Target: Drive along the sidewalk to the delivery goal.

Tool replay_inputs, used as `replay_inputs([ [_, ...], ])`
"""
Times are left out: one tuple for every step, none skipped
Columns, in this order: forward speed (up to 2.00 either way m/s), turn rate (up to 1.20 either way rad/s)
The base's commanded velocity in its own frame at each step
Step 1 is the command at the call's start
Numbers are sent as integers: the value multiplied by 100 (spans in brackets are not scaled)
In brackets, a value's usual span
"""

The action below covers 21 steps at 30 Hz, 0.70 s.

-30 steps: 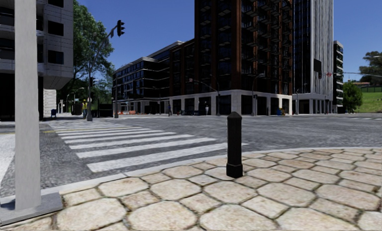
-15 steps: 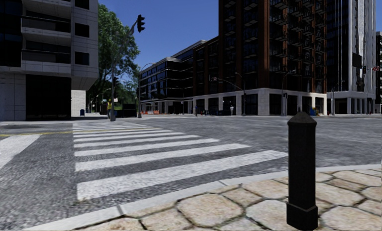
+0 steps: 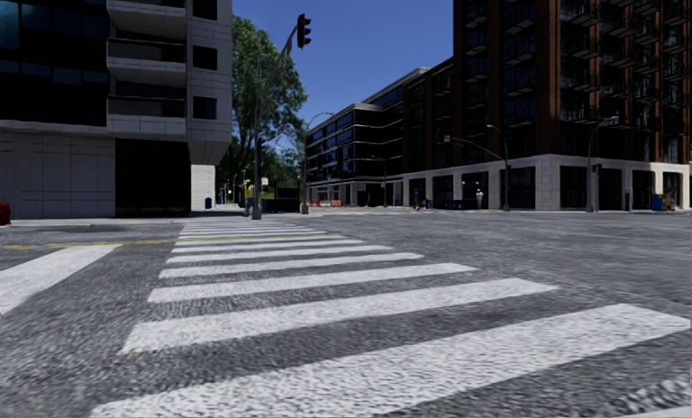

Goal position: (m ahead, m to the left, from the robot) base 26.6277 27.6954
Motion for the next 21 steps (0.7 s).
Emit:
replay_inputs([
  [188,52],
  [188,52],
  [188,52],
  [188,52],
  [188,52],
  [188,46],
  [188,46],
  [188,32],
  [188,14],
  [188,14],
  [188,0],
  [188,0],
  [188,0],
  [188,0],
  [188,0],
  [188,0],
  [188,0],
  [188,0],
  [188,0],
  [188,0],
  [188,0],
])
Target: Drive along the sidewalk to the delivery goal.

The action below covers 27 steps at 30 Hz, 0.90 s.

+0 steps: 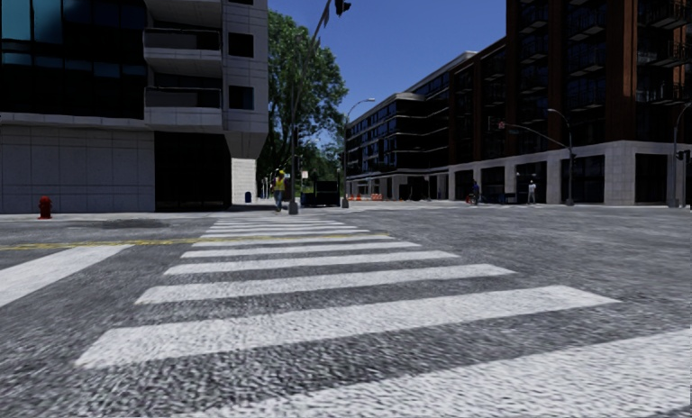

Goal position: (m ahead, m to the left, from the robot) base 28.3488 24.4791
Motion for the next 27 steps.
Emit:
replay_inputs([
  [188,0],
  [188,0],
  [188,0],
  [188,0],
  [188,0],
  [188,0],
  [187,0],
  [187,0],
  [186,0],
  [184,0],
  [183,0],
  [181,0],
  [181,4],
  [181,4],
  [181,10],
  [180,14],
  [180,16],
  [180,16],
  [178,16],
  [178,17],
  [178,17],
  [177,17],
  [176,17],
  [172,17],
  [172,17],
  [161,17],
  [155,17],
])
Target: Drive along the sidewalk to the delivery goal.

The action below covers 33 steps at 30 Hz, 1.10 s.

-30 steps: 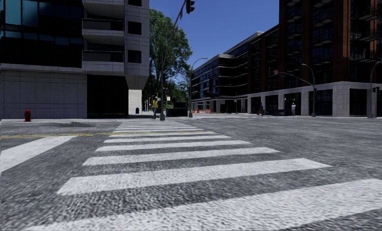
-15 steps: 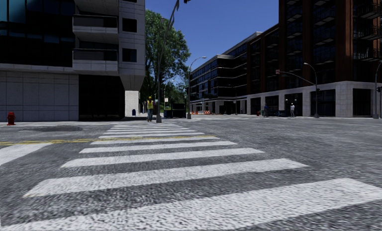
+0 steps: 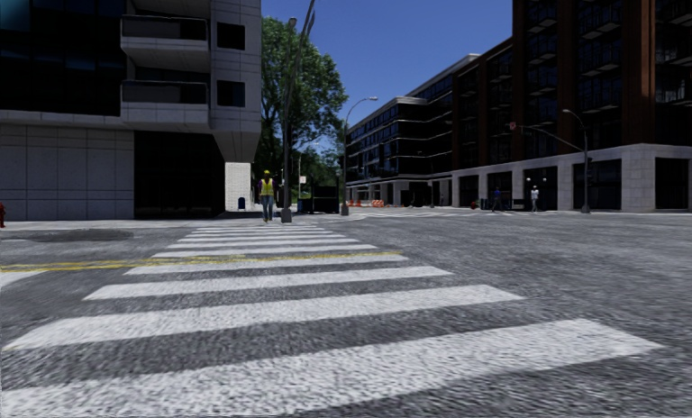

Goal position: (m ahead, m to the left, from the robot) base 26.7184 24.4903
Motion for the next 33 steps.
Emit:
replay_inputs([
  [155,17],
  [148,17],
  [135,17],
  [128,17],
  [128,17],
  [126,17],
  [124,17],
  [124,17],
  [124,17],
  [124,17],
  [122,17],
  [122,17],
  [120,17],
  [120,17],
  [119,17],
  [119,17],
  [119,17],
  [119,17],
  [119,17],
  [115,17],
  [113,17],
  [113,17],
  [113,17],
  [113,17],
  [112,17],
  [112,17],
  [112,17],
  [112,17],
  [112,18],
  [112,18],
  [112,19],
  [112,19],
  [112,19],
])
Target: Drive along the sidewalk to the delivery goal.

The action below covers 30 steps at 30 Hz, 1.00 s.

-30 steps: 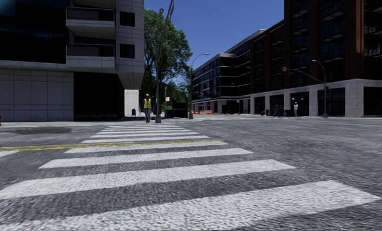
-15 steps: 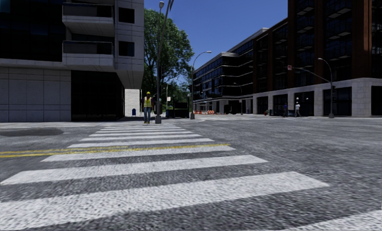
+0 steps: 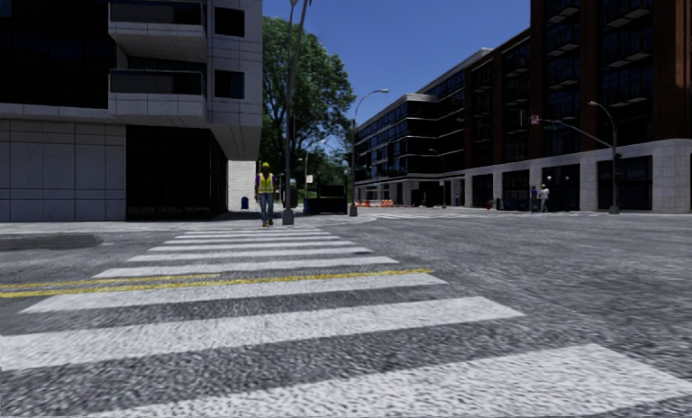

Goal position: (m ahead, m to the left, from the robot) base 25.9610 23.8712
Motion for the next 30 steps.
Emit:
replay_inputs([
  [112,19],
  [112,19],
  [112,19],
  [112,19],
  [112,19],
  [112,19],
  [113,19],
  [113,19],
  [113,19],
  [113,19],
  [113,19],
  [113,19],
  [113,17],
  [113,17],
  [113,17],
  [113,16],
  [113,16],
  [113,16],
  [113,21],
  [113,32],
  [113,38],
  [113,38],
  [113,42],
  [113,45],
  [113,45],
  [113,46],
  [113,46],
  [113,46],
  [113,46],
  [113,46],
])
